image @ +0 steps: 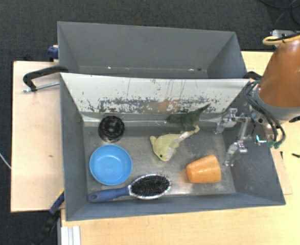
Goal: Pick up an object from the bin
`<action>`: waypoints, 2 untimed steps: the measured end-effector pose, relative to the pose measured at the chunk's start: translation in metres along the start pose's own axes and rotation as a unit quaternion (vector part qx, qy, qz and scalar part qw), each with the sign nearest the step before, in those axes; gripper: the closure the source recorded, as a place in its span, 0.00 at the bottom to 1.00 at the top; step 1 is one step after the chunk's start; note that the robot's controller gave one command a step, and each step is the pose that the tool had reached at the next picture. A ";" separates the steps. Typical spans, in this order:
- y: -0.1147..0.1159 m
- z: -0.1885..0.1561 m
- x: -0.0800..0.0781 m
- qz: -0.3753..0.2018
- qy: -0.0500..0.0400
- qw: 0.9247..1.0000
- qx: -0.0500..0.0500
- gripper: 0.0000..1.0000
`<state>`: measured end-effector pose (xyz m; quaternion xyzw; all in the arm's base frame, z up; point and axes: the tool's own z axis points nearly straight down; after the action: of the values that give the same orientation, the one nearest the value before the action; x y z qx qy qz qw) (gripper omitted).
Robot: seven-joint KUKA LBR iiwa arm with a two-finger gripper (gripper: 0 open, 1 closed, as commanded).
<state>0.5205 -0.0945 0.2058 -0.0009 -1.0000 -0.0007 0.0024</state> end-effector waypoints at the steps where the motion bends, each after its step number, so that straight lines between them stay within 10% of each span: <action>1: 0.027 0.138 0.028 -0.014 -0.003 1.000 0.000 0.00; 2: 0.043 0.105 0.027 -0.116 -0.006 0.993 0.001 0.00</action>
Offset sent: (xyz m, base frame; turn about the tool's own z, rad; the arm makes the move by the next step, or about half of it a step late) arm -0.0286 0.0266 -0.1358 -0.0291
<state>0.4930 -0.0510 0.1012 0.1156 -0.9933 0.0000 -0.0037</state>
